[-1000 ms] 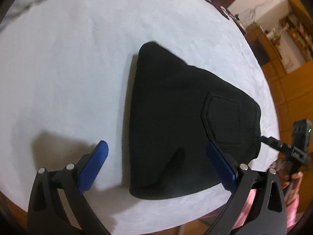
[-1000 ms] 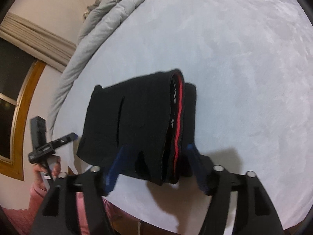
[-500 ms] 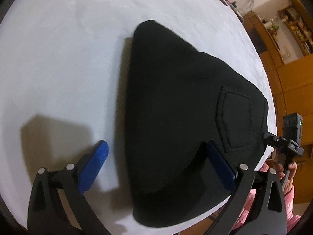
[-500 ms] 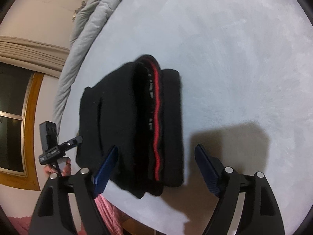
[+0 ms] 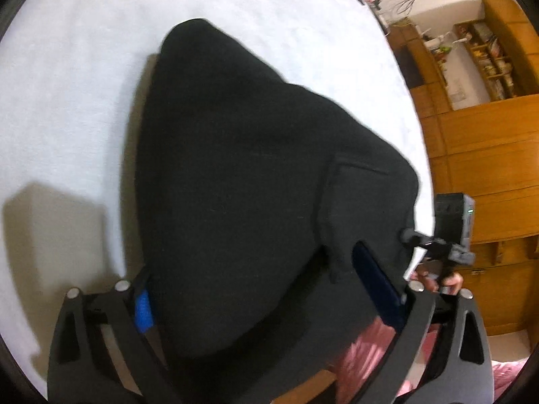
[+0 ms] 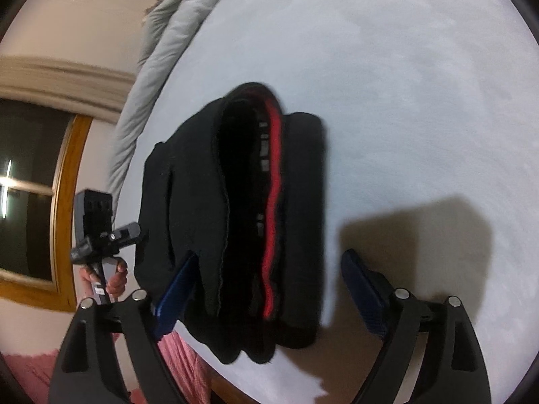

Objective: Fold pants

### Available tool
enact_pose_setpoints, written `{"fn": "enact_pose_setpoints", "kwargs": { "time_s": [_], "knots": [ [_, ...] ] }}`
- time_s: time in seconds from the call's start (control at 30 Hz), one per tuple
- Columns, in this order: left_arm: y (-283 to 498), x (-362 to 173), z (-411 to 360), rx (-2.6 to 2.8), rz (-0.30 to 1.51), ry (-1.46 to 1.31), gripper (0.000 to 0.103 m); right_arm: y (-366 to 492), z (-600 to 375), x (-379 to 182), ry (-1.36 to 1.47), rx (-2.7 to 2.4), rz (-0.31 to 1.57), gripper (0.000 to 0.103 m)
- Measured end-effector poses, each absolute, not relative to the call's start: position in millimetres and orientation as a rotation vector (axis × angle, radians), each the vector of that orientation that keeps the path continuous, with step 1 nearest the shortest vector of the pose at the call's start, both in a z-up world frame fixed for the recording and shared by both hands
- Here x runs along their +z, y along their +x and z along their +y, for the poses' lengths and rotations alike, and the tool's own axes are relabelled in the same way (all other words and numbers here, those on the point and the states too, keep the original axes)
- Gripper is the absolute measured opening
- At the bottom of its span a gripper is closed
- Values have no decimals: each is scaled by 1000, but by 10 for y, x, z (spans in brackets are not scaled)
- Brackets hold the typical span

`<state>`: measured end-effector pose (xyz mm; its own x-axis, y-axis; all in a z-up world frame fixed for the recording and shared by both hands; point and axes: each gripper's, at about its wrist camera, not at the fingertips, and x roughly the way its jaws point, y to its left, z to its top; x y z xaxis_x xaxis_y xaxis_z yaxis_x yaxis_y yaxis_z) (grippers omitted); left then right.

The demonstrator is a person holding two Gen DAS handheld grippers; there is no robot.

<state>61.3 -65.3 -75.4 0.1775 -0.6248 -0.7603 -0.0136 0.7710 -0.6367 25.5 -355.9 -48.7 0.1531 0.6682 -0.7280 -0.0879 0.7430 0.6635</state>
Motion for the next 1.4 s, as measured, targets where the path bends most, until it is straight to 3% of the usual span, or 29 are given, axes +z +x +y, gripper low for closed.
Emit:
{"fn": "enact_pose_setpoints", "kwargs": {
  "time_s": [0.17, 0.2, 0.23, 0.33, 0.7, 0.97, 1.17, 1.4],
  "knots": [
    [544, -762, -705, -397, 1348, -501, 62, 233, -3541, -477, 519, 580, 1296, 49],
    [529, -753, -658, -380, 1345, -511, 49, 213, -3564, -452, 533, 592, 1280, 42],
    [524, -743, -616, -367, 1340, -529, 39, 193, -3574, -430, 542, 599, 1269, 39],
    [495, -673, -588, -352, 1310, -554, 28, 152, -3578, -368, 539, 597, 1247, 36],
    [584, -139, -815, -435, 1178, -522, 24, 194, -3553, 243, 464, 594, 1135, 32],
    [1250, 204, -1223, -478, 1060, -473, 25, 761, -3924, 634, 425, 551, 1045, 31],
    [1728, 89, -1190, -444, 1048, -478, 25, 1392, -4119, 398, 458, 524, 1067, 31],
    [1889, -503, -981, -377, 1134, -508, 24, 1781, -4321, -359, 572, 480, 1146, 33]
  ]
}}
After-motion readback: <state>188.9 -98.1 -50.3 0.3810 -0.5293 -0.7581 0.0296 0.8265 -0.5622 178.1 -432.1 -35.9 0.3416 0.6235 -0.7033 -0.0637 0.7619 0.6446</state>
